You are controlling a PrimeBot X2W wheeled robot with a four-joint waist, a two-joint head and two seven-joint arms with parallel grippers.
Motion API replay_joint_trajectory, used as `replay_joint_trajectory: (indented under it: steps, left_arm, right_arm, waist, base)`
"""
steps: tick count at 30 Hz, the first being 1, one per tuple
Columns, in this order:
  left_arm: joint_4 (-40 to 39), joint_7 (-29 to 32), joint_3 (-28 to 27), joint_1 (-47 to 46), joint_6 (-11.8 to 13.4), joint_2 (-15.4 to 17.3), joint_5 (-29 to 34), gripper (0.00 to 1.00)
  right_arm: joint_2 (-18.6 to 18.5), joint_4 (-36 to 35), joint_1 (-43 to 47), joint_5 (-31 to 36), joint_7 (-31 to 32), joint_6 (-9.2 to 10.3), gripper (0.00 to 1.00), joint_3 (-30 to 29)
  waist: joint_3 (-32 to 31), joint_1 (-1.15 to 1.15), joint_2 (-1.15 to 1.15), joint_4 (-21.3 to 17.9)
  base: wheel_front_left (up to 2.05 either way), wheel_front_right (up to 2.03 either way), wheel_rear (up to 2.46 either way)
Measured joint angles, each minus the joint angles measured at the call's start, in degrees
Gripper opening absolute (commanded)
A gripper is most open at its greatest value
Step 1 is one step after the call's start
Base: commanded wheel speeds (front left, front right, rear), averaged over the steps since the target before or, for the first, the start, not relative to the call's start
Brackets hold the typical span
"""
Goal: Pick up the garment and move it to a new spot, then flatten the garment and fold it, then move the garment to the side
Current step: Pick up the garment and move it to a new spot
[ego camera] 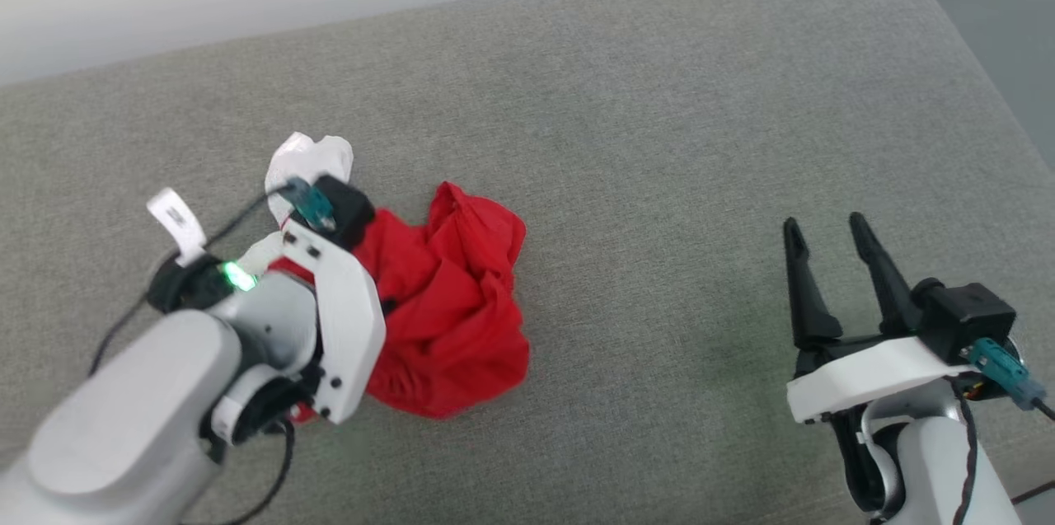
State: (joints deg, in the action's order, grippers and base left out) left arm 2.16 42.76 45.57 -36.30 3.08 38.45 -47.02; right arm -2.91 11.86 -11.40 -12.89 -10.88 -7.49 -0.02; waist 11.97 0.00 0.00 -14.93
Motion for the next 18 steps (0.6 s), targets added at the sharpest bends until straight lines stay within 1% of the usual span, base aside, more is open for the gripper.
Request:
replay_joint_trajectory:
  steps: [7, 8, 9, 10, 11, 14, 18]
  left_arm:
    - [7.9, -1.6, 2.2, 0.5, -2.2, -4.2, -0.5, 0.0]
    - [8.6, -1.8, 2.5, 0.5, -2.7, -4.5, -0.5, 0.04]
    - [9.4, -2.0, 2.6, 0.4, -3.0, -4.9, -0.5, 0.28]
    - [9.9, -2.5, 2.6, 0.3, -3.2, -5.2, -0.5, 0.71]
    - [10.4, -2.9, 2.5, 0.2, -3.6, -5.5, -0.5, 1.0]
    - [10.7, -4.9, 2.0, -0.1, -4.1, -5.8, -0.8, 1.0]
    - [10.3, -8.3, 0.7, -0.2, -4.2, -4.8, -0.2, 1.0]
  right_arm:
    - [0.0, 2.1, -1.3, -0.1, -0.5, 0.0, 1.0, 1.1]
    - [0.0, 2.3, -1.5, -0.1, -0.5, 0.0, 1.0, 1.1]
    - [0.0, 2.6, -1.8, 0.0, -0.5, 0.0, 1.0, 1.1]
    - [0.0, 2.8, -2.1, 0.1, -0.5, 0.0, 1.0, 1.1]
    - [0.0, 2.9, -2.2, 0.3, -0.5, 0.0, 1.0, 1.1]
    - [0.0, 3.3, -2.1, 0.9, -0.2, 0.0, 1.0, 0.6]
    - [0.0, 3.5, -2.0, 1.8, 0.4, 0.0, 1.0, 0.3]
  waist:
    - [-0.1, 0.0, 0.0, 0.3]
    - [-0.2, 0.0, 0.0, 0.5]
    - [-0.3, 0.0, 0.0, 0.7]
    - [-0.5, 0.0, 0.0, 0.9]
    - [-0.8, 0.0, 0.0, 1.2]
    - [-1.8, 0.0, 0.0, 1.9]
    - [-3.7, 0.0, 0.0, 3.0]
  base:
    - [0.0, 0.0, 0.0]
    - [0.0, 0.0, 0.0]
    - [0.0, 0.0, 0.0]
    - [0.0, 0.0, 0.0]
    - [0.0, 0.0, 0.0]
    - [0.0, 0.0, 0.0]
    - [0.0, 0.0, 0.0]
